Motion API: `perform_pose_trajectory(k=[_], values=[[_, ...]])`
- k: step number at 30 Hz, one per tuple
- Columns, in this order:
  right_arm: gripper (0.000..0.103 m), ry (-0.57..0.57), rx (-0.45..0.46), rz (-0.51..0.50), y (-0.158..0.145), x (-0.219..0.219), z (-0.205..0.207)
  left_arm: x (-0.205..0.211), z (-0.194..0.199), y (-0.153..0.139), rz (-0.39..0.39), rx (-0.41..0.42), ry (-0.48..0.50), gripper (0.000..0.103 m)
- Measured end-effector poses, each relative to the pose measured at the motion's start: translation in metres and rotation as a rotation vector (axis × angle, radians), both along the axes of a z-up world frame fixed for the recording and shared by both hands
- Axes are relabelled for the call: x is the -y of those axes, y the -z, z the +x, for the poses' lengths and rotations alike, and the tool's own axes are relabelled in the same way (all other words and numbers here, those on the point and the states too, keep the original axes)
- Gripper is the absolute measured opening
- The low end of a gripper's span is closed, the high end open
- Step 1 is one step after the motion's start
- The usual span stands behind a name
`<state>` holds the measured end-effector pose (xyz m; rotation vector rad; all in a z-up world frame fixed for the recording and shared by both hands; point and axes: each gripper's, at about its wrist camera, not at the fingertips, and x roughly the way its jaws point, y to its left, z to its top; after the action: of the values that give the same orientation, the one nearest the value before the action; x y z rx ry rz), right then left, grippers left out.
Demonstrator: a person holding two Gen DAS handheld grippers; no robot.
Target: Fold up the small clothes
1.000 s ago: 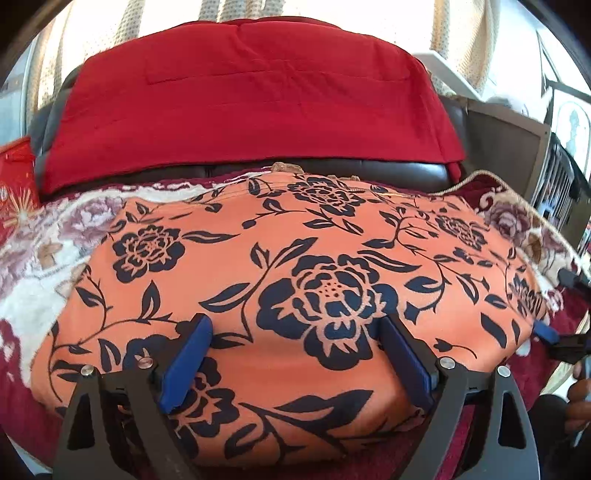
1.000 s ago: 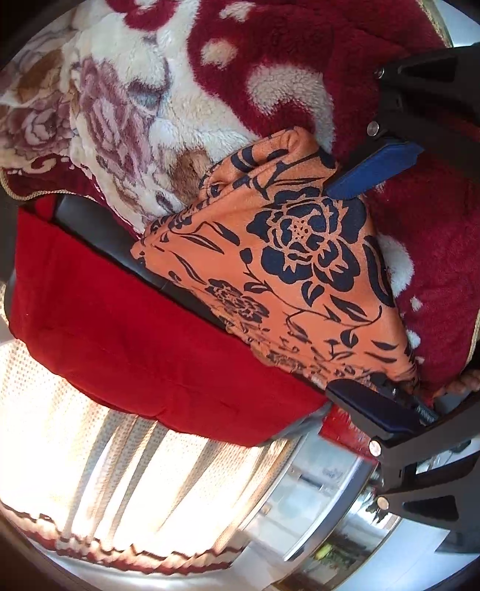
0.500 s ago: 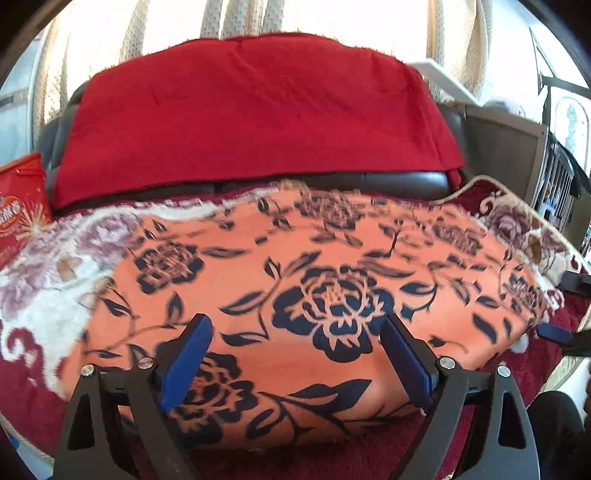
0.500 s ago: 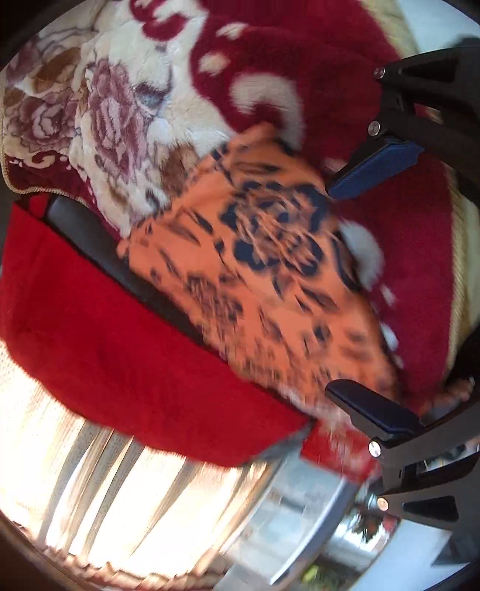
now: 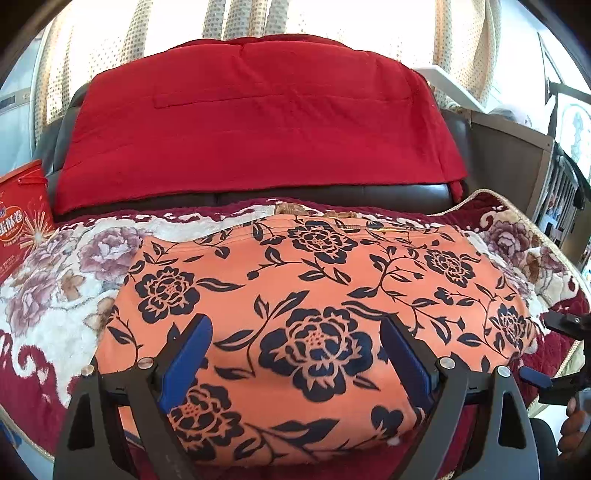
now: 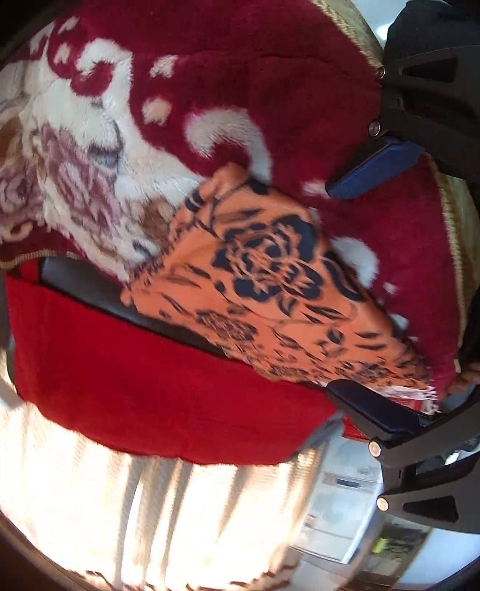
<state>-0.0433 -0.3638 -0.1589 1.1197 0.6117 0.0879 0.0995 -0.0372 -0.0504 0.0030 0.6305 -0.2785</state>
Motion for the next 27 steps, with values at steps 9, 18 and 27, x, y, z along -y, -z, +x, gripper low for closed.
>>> perform_pose_trajectory(k=[9,18,27], values=[[0.052,0.097,-0.066,-0.020,-0.002,0.014,0.027,0.024,0.030,0.019,0.115,-0.115,-0.028,0.092],[0.083,0.126,-0.056,-0.064,-0.016,0.021,0.033,0.012,0.021,0.015,0.125,-0.055,-0.046,0.092],[0.032,0.095,-0.122,-0.321,-0.053,0.005,0.060,-0.002,0.022,0.010,0.125,-0.051,-0.060,0.091]])
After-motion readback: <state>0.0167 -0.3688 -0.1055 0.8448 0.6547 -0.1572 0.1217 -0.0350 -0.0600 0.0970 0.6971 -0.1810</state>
